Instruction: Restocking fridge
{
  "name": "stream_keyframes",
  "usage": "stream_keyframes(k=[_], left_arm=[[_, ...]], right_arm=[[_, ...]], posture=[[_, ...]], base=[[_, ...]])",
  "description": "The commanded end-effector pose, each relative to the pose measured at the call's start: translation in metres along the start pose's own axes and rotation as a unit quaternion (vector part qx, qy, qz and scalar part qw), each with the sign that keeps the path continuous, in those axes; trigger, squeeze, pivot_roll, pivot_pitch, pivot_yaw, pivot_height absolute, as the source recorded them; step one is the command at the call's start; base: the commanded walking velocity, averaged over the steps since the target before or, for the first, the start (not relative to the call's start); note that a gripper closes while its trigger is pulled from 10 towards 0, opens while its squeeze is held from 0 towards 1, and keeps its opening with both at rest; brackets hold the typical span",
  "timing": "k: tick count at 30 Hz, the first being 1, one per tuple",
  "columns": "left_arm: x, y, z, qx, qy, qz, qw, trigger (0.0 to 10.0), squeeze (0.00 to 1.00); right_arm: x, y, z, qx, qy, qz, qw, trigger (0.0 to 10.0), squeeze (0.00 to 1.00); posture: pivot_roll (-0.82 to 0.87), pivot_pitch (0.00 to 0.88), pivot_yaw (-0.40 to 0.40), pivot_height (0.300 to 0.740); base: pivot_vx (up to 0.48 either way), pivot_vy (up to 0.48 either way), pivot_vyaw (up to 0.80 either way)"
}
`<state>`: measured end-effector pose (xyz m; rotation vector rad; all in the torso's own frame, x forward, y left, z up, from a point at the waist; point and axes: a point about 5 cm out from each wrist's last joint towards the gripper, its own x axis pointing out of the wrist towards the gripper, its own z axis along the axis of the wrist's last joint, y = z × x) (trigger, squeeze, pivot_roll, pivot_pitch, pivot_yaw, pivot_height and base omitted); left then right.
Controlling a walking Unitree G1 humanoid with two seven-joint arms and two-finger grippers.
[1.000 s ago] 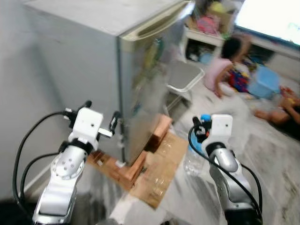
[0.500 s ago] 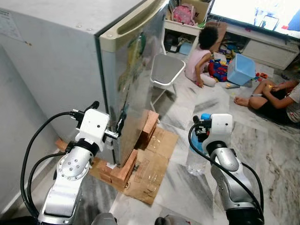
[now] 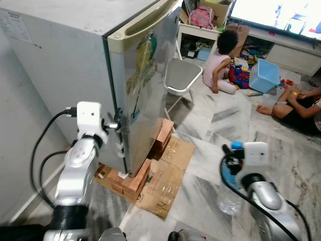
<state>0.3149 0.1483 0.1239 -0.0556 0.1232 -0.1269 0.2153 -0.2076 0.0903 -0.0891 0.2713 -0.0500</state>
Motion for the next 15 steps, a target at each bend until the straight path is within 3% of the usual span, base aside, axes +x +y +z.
stream_keyframes(k=[1, 7, 15], left_arm=[[0.010, -0.008, 0.001, -0.009, 0.002, -0.017, 1.000, 10.0, 0.00], [0.033, -0.016, 0.003, -0.024, 0.008, -0.039, 0.999, 10.0, 0.00], [0.049, -0.003, 0.013, -0.007, -0.011, -0.005, 1.000, 10.0, 0.00]], right_arm=[[-0.004, -0.003, 0.010, -0.001, -0.017, -0.005, 1.000, 10.0, 0.00], [-0.007, -0.006, 0.017, -0.003, -0.022, -0.015, 1.000, 10.0, 0.00], [-0.004, -0.008, 0.021, 0.000, -0.027, -0.019, 0.999, 10.0, 0.00]], posture=[[-0.01, 0.059, -0.027, 0.740], [-0.04, 0.062, -0.013, 0.740], [-0.04, 0.057, -0.007, 0.740]], base=[[0.000, 0.000, 0.00], [0.000, 0.000, 0.00], [0.000, 0.000, 0.00]])
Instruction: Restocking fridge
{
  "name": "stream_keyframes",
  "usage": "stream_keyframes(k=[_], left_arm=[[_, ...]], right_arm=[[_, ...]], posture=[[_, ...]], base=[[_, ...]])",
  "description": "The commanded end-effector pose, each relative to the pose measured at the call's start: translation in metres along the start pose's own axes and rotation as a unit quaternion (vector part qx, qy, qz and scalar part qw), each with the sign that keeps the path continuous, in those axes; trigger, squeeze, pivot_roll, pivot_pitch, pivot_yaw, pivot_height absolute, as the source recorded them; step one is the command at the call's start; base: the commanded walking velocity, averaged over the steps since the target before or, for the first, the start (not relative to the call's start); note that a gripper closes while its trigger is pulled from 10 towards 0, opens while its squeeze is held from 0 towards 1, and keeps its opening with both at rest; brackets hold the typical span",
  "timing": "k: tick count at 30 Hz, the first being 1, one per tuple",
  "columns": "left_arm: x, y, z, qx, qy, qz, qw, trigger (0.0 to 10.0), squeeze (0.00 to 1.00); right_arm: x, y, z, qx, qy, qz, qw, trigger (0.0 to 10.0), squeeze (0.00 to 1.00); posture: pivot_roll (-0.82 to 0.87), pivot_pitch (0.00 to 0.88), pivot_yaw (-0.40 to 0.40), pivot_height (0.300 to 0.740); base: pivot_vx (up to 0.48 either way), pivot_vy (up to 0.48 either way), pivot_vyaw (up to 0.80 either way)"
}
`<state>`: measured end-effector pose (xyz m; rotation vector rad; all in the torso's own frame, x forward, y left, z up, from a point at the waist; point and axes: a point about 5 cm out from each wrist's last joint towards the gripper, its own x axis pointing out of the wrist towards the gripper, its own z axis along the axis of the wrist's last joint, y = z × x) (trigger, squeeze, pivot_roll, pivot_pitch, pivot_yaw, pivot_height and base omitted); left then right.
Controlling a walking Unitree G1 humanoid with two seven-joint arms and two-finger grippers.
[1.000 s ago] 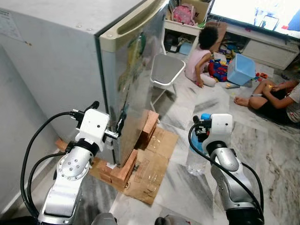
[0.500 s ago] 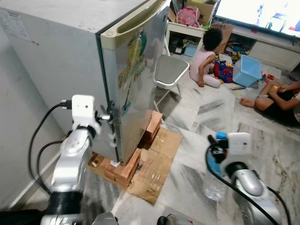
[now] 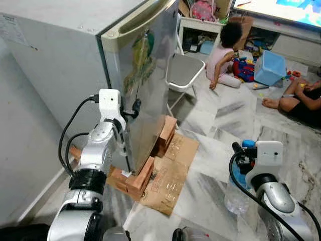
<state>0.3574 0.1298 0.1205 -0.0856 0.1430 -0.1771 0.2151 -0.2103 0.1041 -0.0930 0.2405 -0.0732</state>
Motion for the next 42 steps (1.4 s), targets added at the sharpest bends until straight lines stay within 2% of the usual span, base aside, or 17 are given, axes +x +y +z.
stream_keyframes(k=[1, 4, 6, 7, 9, 10, 11, 14, 16, 18, 19, 22, 25, 26, 33, 34, 42], left_arm=[[0.005, 0.009, 0.012, 0.009, -0.020, 0.021, 1.000, 10.0, 0.00], [0.009, -0.008, 0.010, 0.026, -0.011, -0.020, 0.999, 10.0, 0.00], [0.006, -0.050, 0.003, 0.060, 0.002, -0.156, 0.986, 10.0, 0.00], [-0.003, -0.084, -0.006, 0.086, 0.020, -0.267, 0.960, 10.0, 0.00], [-0.023, -0.119, -0.015, 0.081, 0.043, -0.383, 0.919, 10.0, 0.00], [-0.043, -0.145, -0.020, 0.088, 0.056, -0.467, 0.878, 10.0, 0.00], [-0.043, -0.145, -0.020, 0.088, 0.056, -0.467, 0.878, 10.0, 0.00], [-0.076, -0.173, -0.021, 0.092, 0.075, -0.573, 0.811, 10.0, 0.00], [-0.092, -0.185, -0.017, 0.083, 0.071, -0.609, 0.786, 10.0, 0.00], [-0.092, -0.188, -0.012, 0.077, 0.053, -0.597, 0.797, 10.0, 0.00], [-0.084, -0.181, -0.009, 0.086, 0.036, -0.562, 0.822, 10.0, 0.00], [-0.072, -0.160, -0.003, 0.102, 0.012, -0.480, 0.871, 10.0, 0.00], [-0.065, -0.142, 0.007, 0.081, -0.013, -0.413, 0.907, 10.0, 0.00], [-0.066, -0.116, 0.012, 0.071, -0.026, -0.347, 0.935, 10.0, 0.00], [-0.090, -0.059, 0.002, 0.101, -0.046, -0.188, 0.976, 10.0, 0.00], [-0.097, -0.043, -0.002, 0.076, -0.041, -0.128, 0.988, 10.0, 0.00], [-0.126, -0.001, -0.011, 0.078, -0.030, 0.031, 0.996, 10.0, 0.00]], right_arm=[[0.000, -0.003, 0.008, 0.002, -0.013, -0.005, 1.000, 10.0, 0.00], [0.001, 0.002, 0.008, 0.012, -0.013, 0.013, 1.000, 10.0, 0.00], [0.001, 0.008, 0.009, 0.020, -0.014, 0.035, 0.999, 10.0, 0.00], [0.000, 0.010, 0.009, 0.025, -0.014, 0.043, 0.999, 10.0, 0.00], [-0.002, 0.012, 0.009, 0.032, -0.008, 0.045, 0.998, 10.0, 0.00], [-0.005, 0.014, 0.008, 0.036, -0.002, 0.048, 0.998, 10.0, 0.00], [-0.005, 0.014, 0.008, 0.036, -0.002, 0.048, 0.998, 10.0, 0.00], [-0.012, 0.016, 0.006, 0.039, 0.008, 0.050, 0.998, 10.0, 0.00], [-0.015, 0.018, 0.004, 0.039, 0.011, 0.054, 0.998, 10.0, 0.00], [-0.016, 0.018, 0.002, 0.039, 0.013, 0.054, 0.998, 10.0, 0.00], [-0.013, 0.017, -0.001, 0.039, 0.015, 0.052, 0.998, 10.0, 0.00], [-0.009, 0.018, 0.000, 0.041, 0.012, 0.048, 0.998, 10.0, 0.00], [-0.007, 0.018, 0.000, 0.040, 0.011, 0.045, 0.998, 10.0, 0.00], [-0.002, 0.018, 0.002, 0.039, 0.006, 0.040, 0.998, 10.0, 0.00], [0.017, 0.015, 0.008, 0.041, -0.013, 0.024, 0.999, 10.0, 0.00], [0.021, 0.014, 0.006, 0.042, -0.012, 0.020, 0.999, 10.0, 0.00], [0.039, 0.021, 0.018, 0.037, -0.041, 0.029, 0.998, 10.0, 0.00]], posture=[[-0.04, 0.056, -0.008, 0.740], [-0.04, 0.051, -0.011, 0.740], [-0.04, 0.044, -0.015, 0.740], [-0.04, 0.043, -0.016, 0.740], [-0.04, 0.037, -0.015, 0.740], [-0.04, 0.034, -0.017, 0.740], [-0.04, 0.034, -0.017, 0.740], [-0.03, 0.033, -0.019, 0.740], [-0.03, 0.033, -0.019, 0.740], [-0.02, 0.031, -0.019, 0.740], [-0.02, 0.030, -0.018, 0.740], [-0.01, 0.029, -0.019, 0.740], [0.00, 0.029, -0.023, 0.740], [0.02, 0.026, -0.029, 0.740], [0.04, 0.014, -0.042, 0.740], [0.05, 0.012, -0.042, 0.740], [0.08, 0.008, -0.054, 0.740]], base=[[0.000, 0.000, 0.00], [0.000, 0.000, 0.00], [0.000, 0.000, 0.00], [0.000, 0.000, 0.00], [0.000, 0.000, 0.00], [0.000, 0.000, 0.00], [0.000, 0.000, 0.00], [0.000, 0.000, 0.00], [0.000, 0.000, 0.00], [0.000, 0.000, 0.00], [0.000, 0.000, 0.00], [0.000, 0.000, 0.00], [0.000, 0.000, 0.00], [0.000, 0.000, 0.00], [0.000, 0.000, 0.00], [0.000, 0.000, 0.00], [0.000, 0.000, 0.00]])
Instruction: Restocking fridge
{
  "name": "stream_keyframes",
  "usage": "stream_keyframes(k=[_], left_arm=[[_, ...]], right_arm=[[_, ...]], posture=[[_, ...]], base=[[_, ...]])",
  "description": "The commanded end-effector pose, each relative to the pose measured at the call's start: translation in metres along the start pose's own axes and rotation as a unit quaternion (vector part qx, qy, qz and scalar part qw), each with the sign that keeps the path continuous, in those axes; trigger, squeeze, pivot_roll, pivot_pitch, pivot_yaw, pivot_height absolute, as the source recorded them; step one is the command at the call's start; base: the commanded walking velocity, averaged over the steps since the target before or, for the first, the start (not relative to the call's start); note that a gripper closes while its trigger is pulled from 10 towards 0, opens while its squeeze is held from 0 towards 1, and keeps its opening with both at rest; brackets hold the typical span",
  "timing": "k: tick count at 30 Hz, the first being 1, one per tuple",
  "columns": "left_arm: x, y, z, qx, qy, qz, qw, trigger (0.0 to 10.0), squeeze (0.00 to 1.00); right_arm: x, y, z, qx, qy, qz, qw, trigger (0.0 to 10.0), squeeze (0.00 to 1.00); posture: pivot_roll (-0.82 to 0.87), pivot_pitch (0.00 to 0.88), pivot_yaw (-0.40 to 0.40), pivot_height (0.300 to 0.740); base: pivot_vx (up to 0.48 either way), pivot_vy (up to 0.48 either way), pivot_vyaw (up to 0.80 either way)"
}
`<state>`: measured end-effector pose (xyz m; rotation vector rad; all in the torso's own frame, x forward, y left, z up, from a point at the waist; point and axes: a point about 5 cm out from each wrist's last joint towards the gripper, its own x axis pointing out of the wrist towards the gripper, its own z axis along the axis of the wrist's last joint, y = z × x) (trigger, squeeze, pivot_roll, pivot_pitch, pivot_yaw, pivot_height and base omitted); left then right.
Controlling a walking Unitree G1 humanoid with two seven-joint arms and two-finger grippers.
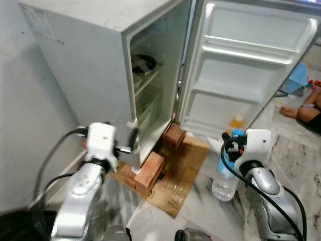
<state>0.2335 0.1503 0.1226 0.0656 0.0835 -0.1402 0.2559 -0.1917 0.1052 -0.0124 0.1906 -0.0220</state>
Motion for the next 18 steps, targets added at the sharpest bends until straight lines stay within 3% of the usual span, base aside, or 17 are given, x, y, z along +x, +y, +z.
stream_keyframes(k=[1, 7, 10, 18], left_arm=[[-0.003, 0.002, 0.005, -0.003, -0.007, 0.028, 1.000, 10.0, 0.00], [-0.001, -0.002, 0.003, -0.008, -0.003, 0.045, 0.999, 10.0, 0.00], [0.002, -0.007, 0.005, 0.014, -0.005, 0.043, 0.999, 10.0, 0.00], [0.004, -0.007, 0.007, 0.011, -0.005, 0.049, 0.999, 10.0, 0.00]], right_arm=[[0.005, 0.003, 0.005, 0.000, -0.018, 0.004, 1.000, 10.0, 0.00], [0.011, 0.015, 0.006, -0.002, -0.024, 0.028, 0.999, 10.0, 0.00], [0.015, 0.022, 0.012, 0.004, -0.038, 0.054, 0.998, 10.0, 0.00], [0.018, 0.024, 0.013, 0.003, -0.046, 0.055, 0.997, 10.0, 0.00]], posture=[[0.09, 0.007, -0.062, 0.740], [0.09, 0.021, -0.077, 0.740], [0.09, 0.024, -0.077, 0.740], [0.09, 0.026, -0.072, 0.740]], base=[[0.000, -0.289, 0.00], [0.000, -0.439, 0.00], [0.000, -0.339, 0.00], [0.000, -0.428, 0.00]])
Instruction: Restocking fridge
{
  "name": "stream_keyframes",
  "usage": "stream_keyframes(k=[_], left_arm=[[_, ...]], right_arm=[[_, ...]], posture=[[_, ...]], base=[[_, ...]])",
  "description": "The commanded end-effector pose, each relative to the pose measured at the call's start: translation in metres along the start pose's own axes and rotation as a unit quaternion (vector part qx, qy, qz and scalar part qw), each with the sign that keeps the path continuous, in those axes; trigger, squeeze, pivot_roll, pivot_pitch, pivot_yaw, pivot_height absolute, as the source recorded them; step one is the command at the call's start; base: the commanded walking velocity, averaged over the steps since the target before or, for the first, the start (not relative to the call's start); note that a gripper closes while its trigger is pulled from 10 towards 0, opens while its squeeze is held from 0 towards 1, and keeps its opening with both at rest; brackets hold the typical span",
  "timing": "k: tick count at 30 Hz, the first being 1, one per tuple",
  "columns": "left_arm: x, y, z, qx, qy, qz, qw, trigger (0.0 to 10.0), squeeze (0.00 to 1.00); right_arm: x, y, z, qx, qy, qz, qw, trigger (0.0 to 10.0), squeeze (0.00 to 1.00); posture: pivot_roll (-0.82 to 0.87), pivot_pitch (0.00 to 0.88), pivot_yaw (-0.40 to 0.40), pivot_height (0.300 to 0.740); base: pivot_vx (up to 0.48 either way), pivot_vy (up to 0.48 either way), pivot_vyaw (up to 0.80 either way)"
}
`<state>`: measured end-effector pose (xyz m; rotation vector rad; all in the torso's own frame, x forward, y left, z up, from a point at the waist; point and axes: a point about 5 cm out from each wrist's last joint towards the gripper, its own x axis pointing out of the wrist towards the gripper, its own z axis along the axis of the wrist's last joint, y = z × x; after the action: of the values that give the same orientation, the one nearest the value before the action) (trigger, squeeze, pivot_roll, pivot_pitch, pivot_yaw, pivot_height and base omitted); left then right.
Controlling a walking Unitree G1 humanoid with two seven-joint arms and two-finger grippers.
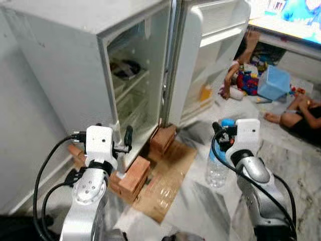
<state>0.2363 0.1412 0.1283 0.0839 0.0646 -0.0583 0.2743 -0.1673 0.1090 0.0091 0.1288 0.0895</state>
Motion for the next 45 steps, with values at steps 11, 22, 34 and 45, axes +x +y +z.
stream_keyframes(k=[11, 22, 34, 45], left_arm=[[0.004, 0.000, 0.003, 0.011, 0.001, 0.008, 1.000, 10.0, 0.00], [0.010, 0.002, 0.007, 0.030, -0.009, 0.020, 0.999, 10.0, 0.00], [0.014, 0.008, 0.007, 0.033, -0.006, 0.038, 0.999, 10.0, 0.00], [0.020, 0.011, 0.009, 0.021, -0.006, 0.058, 0.998, 10.0, 0.00]], right_arm=[[0.003, -0.004, 0.005, -0.002, -0.011, -0.004, 1.000, 10.0, 0.00], [0.010, -0.002, 0.012, -0.071, -0.040, -0.018, 0.997, 10.0, 0.00], [0.008, 0.006, 0.019, -0.061, -0.063, 0.028, 0.996, 10.0, 0.00], [0.011, 0.016, 0.024, -0.050, -0.077, 0.057, 0.994, 10.0, 0.00]], posture=[[0.09, 0.021, -0.066, 0.740], [0.08, 0.019, -0.059, 0.740], [0.07, 0.010, -0.062, 0.740], [0.07, 0.022, -0.062, 0.740]], base=[[0.000, -0.480, 0.00], [0.140, -0.422, 0.00], [0.388, -0.172, 0.38], [0.480, 0.000, 0.79]])
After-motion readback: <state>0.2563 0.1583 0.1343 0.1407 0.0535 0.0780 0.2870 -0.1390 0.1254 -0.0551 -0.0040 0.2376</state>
